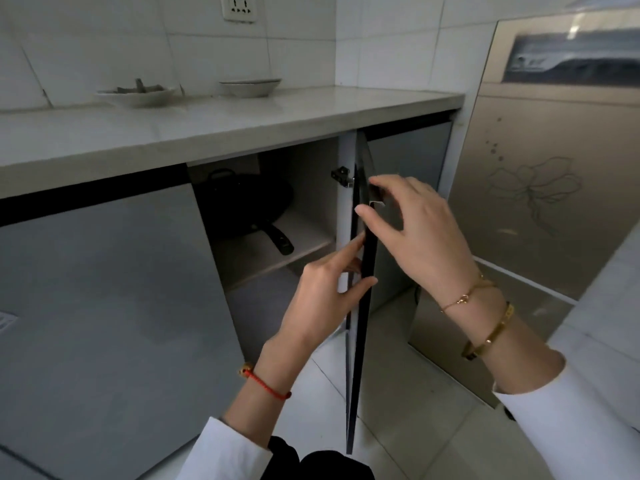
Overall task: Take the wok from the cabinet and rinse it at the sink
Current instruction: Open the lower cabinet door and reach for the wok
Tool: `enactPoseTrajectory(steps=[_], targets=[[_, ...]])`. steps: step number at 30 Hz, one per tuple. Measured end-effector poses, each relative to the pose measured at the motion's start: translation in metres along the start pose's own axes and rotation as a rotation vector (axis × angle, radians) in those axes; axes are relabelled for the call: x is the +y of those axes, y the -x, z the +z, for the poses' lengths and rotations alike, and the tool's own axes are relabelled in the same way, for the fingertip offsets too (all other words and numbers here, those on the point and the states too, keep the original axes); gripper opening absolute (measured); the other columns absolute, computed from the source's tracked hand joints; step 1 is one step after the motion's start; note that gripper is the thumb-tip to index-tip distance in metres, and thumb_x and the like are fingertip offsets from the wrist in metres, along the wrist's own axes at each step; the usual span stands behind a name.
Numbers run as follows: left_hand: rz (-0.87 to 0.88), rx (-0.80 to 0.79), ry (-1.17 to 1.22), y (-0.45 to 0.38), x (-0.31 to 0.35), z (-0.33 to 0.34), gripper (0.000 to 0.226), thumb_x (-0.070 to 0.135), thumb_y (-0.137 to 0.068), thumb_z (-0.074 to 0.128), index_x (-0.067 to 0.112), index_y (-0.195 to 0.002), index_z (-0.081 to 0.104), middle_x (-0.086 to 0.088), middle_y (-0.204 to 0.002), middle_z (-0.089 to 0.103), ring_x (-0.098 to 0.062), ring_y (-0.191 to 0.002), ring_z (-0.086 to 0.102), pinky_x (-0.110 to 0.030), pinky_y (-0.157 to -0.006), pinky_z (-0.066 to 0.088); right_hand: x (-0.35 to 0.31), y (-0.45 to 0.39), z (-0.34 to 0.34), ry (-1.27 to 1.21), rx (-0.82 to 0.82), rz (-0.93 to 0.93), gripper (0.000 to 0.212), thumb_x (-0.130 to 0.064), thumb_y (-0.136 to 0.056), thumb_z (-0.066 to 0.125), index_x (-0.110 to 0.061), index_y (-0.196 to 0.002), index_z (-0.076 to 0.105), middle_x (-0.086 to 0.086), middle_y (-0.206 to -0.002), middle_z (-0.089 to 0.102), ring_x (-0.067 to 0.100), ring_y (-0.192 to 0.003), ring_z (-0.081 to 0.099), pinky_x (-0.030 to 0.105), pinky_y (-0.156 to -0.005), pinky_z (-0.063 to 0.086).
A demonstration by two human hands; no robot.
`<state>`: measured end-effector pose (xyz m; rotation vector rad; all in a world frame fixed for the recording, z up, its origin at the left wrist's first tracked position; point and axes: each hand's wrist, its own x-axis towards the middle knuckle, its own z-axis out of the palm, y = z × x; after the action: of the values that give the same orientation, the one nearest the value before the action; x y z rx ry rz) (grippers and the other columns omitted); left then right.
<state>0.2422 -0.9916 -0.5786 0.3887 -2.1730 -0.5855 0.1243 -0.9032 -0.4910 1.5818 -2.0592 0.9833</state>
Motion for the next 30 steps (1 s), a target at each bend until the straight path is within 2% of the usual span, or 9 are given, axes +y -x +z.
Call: enactPoseTrajectory(steps=[3, 7, 10, 14, 17, 20, 24, 30], targets=[[0.042, -0.016, 0.023, -0.004, 0.004, 0.016, 0.067, 0.030, -0.087, 0.069, 0.021, -0.146, 0.040, 0.004, -0.101, 0.068, -0.005, -0.095, 0.064, -0.027, -0.092, 0.052, 0.013, 0.008, -0.005, 0.085, 0.051, -0.060, 0.050, -0.044, -0.095, 0.043, -0.016, -0.136, 0.052, 0.002, -0.125, 0.057, 0.018, -0.120, 0.048, 0.027, -0.097, 0.041], [0.095, -0.062, 0.027, -0.008, 0.012, 0.036, 0.071, 0.028, -0.089, 0.066, 0.023, -0.150, 0.031, 0.003, -0.102, 0.063, -0.004, -0.094, 0.060, -0.024, -0.091, 0.050, 0.034, 0.013, -0.017, 0.189, 0.109, -0.143, 0.041, -0.032, -0.098, 0.047, -0.010, -0.132, 0.056, 0.004, -0.127, 0.058, 0.020, -0.120, 0.047, 0.028, -0.099, 0.040], [0.132, -0.096, 0.018, -0.015, 0.019, 0.054, 0.075, 0.025, -0.089, 0.066, 0.022, -0.152, 0.025, 0.001, -0.107, 0.060, -0.008, -0.097, 0.059, -0.029, -0.089, 0.052, 0.052, 0.016, -0.028, 0.204, 0.125, -0.180, 0.035, -0.023, -0.098, 0.049, -0.009, -0.128, 0.058, 0.003, -0.124, 0.061, 0.020, -0.119, 0.048, 0.027, -0.101, 0.037], [0.196, -0.126, -0.064, -0.025, 0.034, 0.085, 0.081, 0.027, -0.090, 0.063, 0.017, -0.154, 0.015, -0.003, -0.117, 0.053, -0.018, -0.108, 0.050, -0.037, -0.091, 0.050, 0.082, 0.017, -0.043, 0.284, 0.119, -0.178, 0.034, -0.023, -0.098, 0.046, -0.012, -0.129, 0.058, 0.000, -0.125, 0.062, 0.023, -0.125, 0.044, 0.037, -0.106, 0.039], [0.224, -0.119, -0.152, -0.035, 0.043, 0.112, 0.084, 0.035, -0.090, 0.059, 0.016, -0.155, 0.009, -0.009, -0.142, 0.036, -0.025, -0.130, 0.036, -0.040, -0.104, 0.043, 0.109, 0.016, -0.056, 0.347, 0.114, -0.156, 0.034, -0.023, -0.098, 0.045, -0.016, -0.130, 0.057, -0.003, -0.127, 0.062, 0.024, -0.133, 0.039, 0.046, -0.106, 0.038], [0.210, -0.154, -0.170, -0.048, 0.047, 0.139, 0.086, 0.036, -0.090, 0.058, 0.017, -0.155, 0.005, -0.011, -0.160, 0.008, -0.031, -0.147, 0.013, -0.046, -0.116, 0.029, 0.135, 0.016, -0.066, 0.365, 0.111, -0.130, 0.036, -0.023, -0.098, 0.045, -0.019, -0.132, 0.056, -0.005, -0.129, 0.062, 0.025, -0.135, 0.036, 0.046, -0.107, 0.034], [0.186, -0.248, -0.156, -0.067, 0.052, 0.167, 0.090, 0.035, -0.092, 0.055, 0.021, -0.154, -0.008, -0.001, -0.163, -0.012, -0.025, -0.150, -0.011, -0.054, -0.119, 0.011, 0.166, 0.012, -0.073, 0.427, 0.128, -0.078, 0.037, -0.022, -0.098, 0.046, -0.024, -0.134, 0.055, -0.008, -0.133, 0.060, 0.027, -0.139, 0.032, 0.045, -0.109, 0.026], [0.183, -0.318, -0.183, -0.096, 0.052, 0.198, 0.086, 0.039, -0.095, 0.048, 0.023, -0.153, -0.014, 0.003, -0.161, -0.022, -0.019, -0.147, -0.020, -0.055, -0.119, -0.001, 0.205, 0.004, -0.076, 0.487, 0.147, -0.060, 0.043, -0.016, -0.096, 0.049, -0.023, -0.138, 0.051, -0.007, -0.143, 0.051, 0.031, -0.142, 0.026, 0.047, -0.110, 0.024]])
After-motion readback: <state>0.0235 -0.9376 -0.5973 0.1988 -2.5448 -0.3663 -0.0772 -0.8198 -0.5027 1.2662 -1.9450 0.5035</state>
